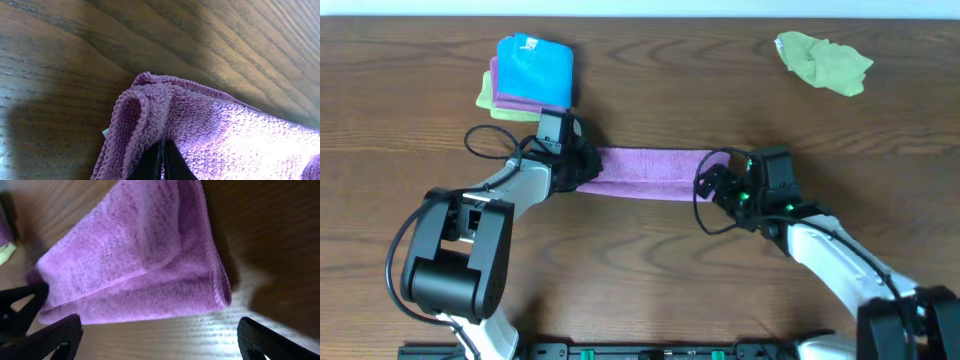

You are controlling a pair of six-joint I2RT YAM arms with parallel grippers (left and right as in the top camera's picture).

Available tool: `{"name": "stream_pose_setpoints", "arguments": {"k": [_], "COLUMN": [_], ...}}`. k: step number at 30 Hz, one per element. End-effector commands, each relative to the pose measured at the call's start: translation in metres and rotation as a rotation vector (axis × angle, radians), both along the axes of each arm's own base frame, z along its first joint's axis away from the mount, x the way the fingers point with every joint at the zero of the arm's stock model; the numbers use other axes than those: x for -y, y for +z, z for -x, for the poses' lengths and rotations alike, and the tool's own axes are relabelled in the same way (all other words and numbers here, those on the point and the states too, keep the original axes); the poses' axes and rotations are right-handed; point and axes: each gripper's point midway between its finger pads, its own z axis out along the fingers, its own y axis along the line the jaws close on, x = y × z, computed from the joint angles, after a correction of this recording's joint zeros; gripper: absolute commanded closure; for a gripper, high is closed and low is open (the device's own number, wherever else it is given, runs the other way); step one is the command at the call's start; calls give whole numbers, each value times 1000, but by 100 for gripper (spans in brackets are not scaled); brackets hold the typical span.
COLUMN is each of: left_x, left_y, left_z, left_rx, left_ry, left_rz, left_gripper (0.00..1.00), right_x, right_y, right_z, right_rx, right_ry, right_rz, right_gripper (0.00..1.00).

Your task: Fold the cloth

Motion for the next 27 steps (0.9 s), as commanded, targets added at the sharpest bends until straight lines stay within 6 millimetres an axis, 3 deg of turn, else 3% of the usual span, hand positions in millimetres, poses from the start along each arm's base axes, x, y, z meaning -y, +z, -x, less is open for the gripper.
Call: {"name": "stream_pose_setpoints", "arguments": {"k": [1, 6, 15, 20, 22, 23, 24, 25, 27], "left_x": [-6, -6, -6, -6, -6, -6, -6, -6, -5], "left_y": [-13, -14, -14, -14, -14, -14, -15, -15, -16], "left_z": [6, 7, 8, 8, 8, 8, 8, 10, 13], "left_rx": [-43, -51, -52, -52, -52, -52, -54, -61, -77], "left_ry": [8, 8, 8, 7, 7, 7, 7, 5, 0], "left_rz": [-39, -41, -41, -41, -41, -40, -41, -38, -32], "left_gripper": [94, 94, 94, 94, 94, 94, 94, 94, 94], "right_x": [2, 0, -3, -9, -9, -9, -10, -13, -14], "right_y": [-16, -30, -37, -51, -54, -53, -51, -44, -37], "right_z": [2, -4, -27, -31, -32, -34, -37, -45, -53], "right_rx": [-46, -58, 25, 28, 32, 47, 78, 137, 196], "right_ry": [-31, -44, -54, -40, -38, -28, -4, 35, 62], "right_rz": [4, -3, 0, -1, 5, 19, 33, 49, 63], "right_gripper": [3, 9, 16, 36, 55, 69, 89, 97, 98]}}
